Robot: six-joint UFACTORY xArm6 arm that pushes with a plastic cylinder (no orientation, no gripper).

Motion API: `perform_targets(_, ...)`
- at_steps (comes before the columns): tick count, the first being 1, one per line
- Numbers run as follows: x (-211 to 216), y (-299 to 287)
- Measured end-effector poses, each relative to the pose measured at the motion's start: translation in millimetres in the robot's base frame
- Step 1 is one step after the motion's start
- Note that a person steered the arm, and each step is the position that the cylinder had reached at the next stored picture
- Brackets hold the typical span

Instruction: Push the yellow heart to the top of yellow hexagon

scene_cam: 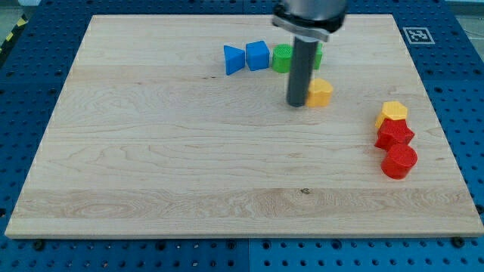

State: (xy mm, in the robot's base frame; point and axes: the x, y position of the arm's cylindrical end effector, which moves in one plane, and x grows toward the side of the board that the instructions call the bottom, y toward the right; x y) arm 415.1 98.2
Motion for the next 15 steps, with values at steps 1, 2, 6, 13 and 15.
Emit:
perform_targets(1,0,15)
perform_targets(2,-7,12)
perform_targets(6,1,61)
perform_targets(13,-16,81)
perform_targets(15,-16,90)
